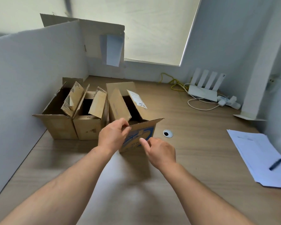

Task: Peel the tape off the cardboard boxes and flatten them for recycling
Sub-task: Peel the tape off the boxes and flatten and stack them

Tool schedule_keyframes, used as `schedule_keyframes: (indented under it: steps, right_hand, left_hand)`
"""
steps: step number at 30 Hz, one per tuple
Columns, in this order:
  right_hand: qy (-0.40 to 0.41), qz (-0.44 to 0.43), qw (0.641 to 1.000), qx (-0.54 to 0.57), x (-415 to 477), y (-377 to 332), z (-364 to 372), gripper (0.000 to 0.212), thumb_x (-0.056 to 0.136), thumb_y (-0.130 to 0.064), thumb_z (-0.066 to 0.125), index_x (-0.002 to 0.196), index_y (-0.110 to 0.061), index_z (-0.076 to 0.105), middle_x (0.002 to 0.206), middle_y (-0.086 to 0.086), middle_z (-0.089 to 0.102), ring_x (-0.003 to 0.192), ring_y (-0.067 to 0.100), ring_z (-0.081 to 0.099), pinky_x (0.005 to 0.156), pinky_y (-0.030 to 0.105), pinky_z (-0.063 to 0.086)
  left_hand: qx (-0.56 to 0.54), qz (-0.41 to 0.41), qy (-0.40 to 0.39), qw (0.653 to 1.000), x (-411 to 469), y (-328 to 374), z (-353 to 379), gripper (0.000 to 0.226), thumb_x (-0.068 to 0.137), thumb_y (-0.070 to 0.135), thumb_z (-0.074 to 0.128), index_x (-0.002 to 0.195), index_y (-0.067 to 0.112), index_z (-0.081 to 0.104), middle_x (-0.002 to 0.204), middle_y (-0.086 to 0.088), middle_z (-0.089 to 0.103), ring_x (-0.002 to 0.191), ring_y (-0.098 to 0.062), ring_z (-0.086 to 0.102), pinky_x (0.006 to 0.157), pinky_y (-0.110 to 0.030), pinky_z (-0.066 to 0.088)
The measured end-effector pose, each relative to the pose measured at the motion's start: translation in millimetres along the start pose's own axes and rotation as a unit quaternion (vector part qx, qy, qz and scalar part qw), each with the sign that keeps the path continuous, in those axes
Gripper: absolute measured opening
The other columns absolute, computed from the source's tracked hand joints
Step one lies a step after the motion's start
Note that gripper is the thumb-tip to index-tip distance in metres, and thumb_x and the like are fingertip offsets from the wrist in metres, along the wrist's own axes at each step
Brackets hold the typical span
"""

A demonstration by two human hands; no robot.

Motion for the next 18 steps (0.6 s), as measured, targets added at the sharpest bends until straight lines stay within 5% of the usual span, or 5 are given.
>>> schedule_keyframes:
  steps: [4, 9, 18]
  right_hand:
    - [0.014, 0.104, 0.981, 0.163, -11, 19, -21, 0.059, 0.092, -0.068, 0.023, 0.065, -0.019, 0.043, 0.081, 0.002, 0.057, 0.081, 0.026, 0.050, 0.066, 0.031, 0.035]
    - [0.000, 0.200, 0.932, 0.301, -14, 59, -22, 0.041, 0.068, -0.043, 0.038, 0.081, -0.012, 0.062, 0.083, 0.010, 0.069, 0.080, 0.032, 0.065, 0.076, 0.041, 0.056]
    - [-0.011, 0.222, 0.963, 0.153, -55, 150, -74, 0.017, 0.087, -0.013, 0.040, 0.086, -0.011, 0.056, 0.102, 0.015, 0.063, 0.084, 0.030, 0.049, 0.070, 0.028, 0.036]
  left_hand:
    - [-0.015, -0.004, -0.003, 1.000, -40, 37, 15, 0.018, 0.093, 0.041, 0.059, 0.093, 0.024, 0.064, 0.090, 0.006, 0.070, 0.086, -0.020, 0.063, 0.069, -0.032, 0.048]
    - [-0.061, 0.012, -0.038, 0.997, -89, 83, 27, 0.025, 0.091, 0.051, 0.057, 0.099, 0.029, 0.065, 0.092, 0.011, 0.071, 0.091, -0.012, 0.065, 0.079, -0.032, 0.050]
    - [-0.139, -0.017, 0.157, 0.978, -95, 82, -22, 0.035, 0.100, 0.034, 0.046, 0.121, 0.011, 0.061, 0.119, -0.005, 0.059, 0.116, -0.023, 0.052, 0.099, -0.036, 0.040]
Point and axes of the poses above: each hand's wrist, its own x-axis towards the middle knuckle, its own z-axis out of the palm, y = z × x, the point moved 5 cm from there along x, towards the middle knuckle
